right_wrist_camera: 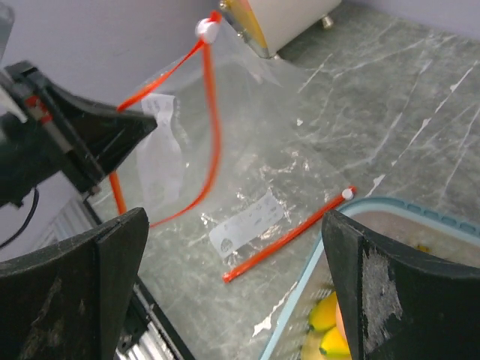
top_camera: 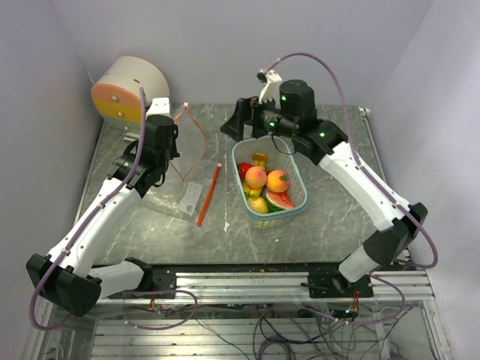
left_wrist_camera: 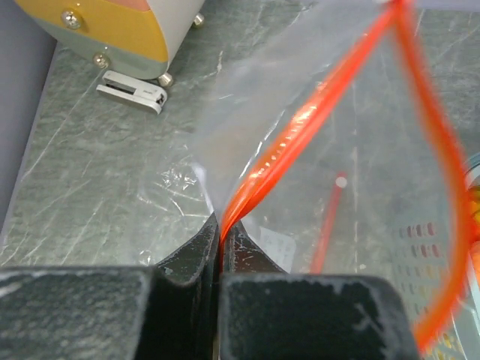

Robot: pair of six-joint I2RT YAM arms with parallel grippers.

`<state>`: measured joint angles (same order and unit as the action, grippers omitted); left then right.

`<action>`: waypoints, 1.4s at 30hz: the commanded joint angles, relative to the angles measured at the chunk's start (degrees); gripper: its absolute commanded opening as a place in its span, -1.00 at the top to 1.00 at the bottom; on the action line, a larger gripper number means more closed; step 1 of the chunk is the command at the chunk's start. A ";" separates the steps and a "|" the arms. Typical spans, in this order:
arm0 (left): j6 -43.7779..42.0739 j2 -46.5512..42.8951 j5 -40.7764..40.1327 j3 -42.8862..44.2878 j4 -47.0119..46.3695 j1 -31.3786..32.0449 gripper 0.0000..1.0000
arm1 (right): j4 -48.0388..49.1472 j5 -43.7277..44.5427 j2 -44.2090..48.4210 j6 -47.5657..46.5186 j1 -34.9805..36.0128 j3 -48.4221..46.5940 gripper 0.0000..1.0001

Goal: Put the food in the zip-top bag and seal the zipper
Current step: Pick up the fake fruit from the bin.

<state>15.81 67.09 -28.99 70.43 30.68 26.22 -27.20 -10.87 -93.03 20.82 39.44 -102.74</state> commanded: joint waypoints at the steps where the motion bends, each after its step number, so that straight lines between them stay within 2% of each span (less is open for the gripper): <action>1: -0.38 -0.17 -1.79 -0.50 1.69 -0.47 0.86 | 8.10 -14.27 5.32 2.91 -2.61 8.19 -1.00; 3: 0.51 0.16 0.22 -0.80 0.70 -0.47 0.86 | 12.94 -21.91 5.30 4.40 -2.63 8.41 -1.00; 4: 1.03 0.52 0.93 -0.78 0.54 -0.47 0.86 | 12.51 -21.70 4.55 5.40 -2.63 7.67 -1.00; 9: 1.15 2.60 -0.07 0.08 2.67 -0.47 0.86 | -7.03 -1.18 -0.32 6.81 -4.39 6.27 -0.86; 13: 1.09 1.62 0.68 -2.58 2.37 -0.47 0.86 | -14.67 7.21 -1.48 5.23 -4.41 10.68 -0.83; 20: 2.37 2.60 2.89 -2.86 1.98 -0.52 0.86 | -15.09 11.35 -1.80 6.63 -4.44 17.49 -0.85; 34: 4.36 2.89 5.55 -2.10 1.58 -0.47 0.86 | -8.43 10.72 -6.98 5.99 -4.26 22.96 -0.72; 35: 4.54 2.81 5.68 -2.10 1.58 -0.47 0.87 | -8.40 11.07 -7.14 5.77 -4.27 22.86 -0.67; 37: 4.81 2.63 6.00 -2.06 1.65 -0.47 0.86 | -8.43 11.84 -7.14 5.21 -4.26 22.63 -0.45; 42: 5.19 2.05 6.58 -1.70 1.84 -0.47 0.86 | -11.77 14.15 -5.28 3.78 -4.26 19.87 0.35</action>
<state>20.08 69.78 -24.08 67.33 32.86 26.06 -36.60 0.21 -100.01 26.04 35.22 -80.47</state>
